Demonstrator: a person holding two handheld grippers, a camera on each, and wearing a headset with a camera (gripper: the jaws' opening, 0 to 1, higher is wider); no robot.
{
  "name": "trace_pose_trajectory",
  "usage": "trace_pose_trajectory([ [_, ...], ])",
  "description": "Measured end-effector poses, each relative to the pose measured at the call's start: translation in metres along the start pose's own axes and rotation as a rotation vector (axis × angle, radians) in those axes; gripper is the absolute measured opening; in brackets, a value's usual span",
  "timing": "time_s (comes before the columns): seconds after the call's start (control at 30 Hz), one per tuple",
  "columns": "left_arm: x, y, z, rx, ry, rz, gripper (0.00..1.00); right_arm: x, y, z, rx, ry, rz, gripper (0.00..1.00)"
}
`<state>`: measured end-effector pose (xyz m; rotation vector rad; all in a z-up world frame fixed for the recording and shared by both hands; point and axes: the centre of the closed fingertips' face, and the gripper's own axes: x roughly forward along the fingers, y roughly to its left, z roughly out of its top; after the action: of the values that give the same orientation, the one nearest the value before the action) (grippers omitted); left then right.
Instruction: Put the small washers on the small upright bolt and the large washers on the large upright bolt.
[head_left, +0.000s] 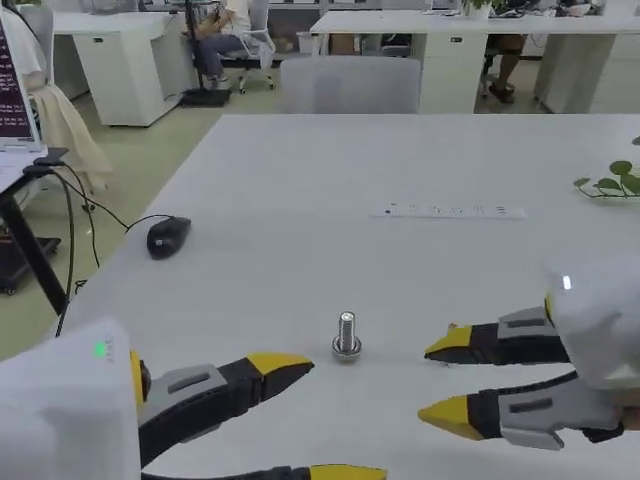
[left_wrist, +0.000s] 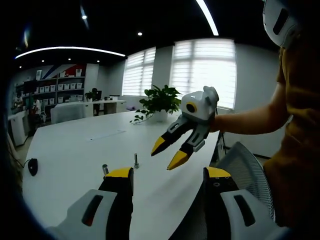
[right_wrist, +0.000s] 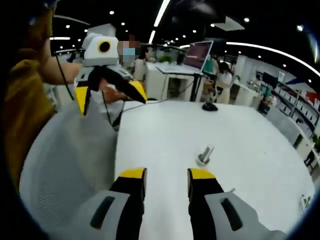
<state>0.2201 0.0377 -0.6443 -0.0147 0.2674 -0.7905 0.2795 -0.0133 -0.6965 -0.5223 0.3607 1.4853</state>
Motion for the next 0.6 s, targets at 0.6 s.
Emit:
trace_pose_trajectory([
  [0.6, -0.022, -0.008, -0.005, -0.03, -0.031, 0.059, 0.56, -0.083, 0.024, -0.032, 0.266, -0.205, -0.158, 0.46],
])
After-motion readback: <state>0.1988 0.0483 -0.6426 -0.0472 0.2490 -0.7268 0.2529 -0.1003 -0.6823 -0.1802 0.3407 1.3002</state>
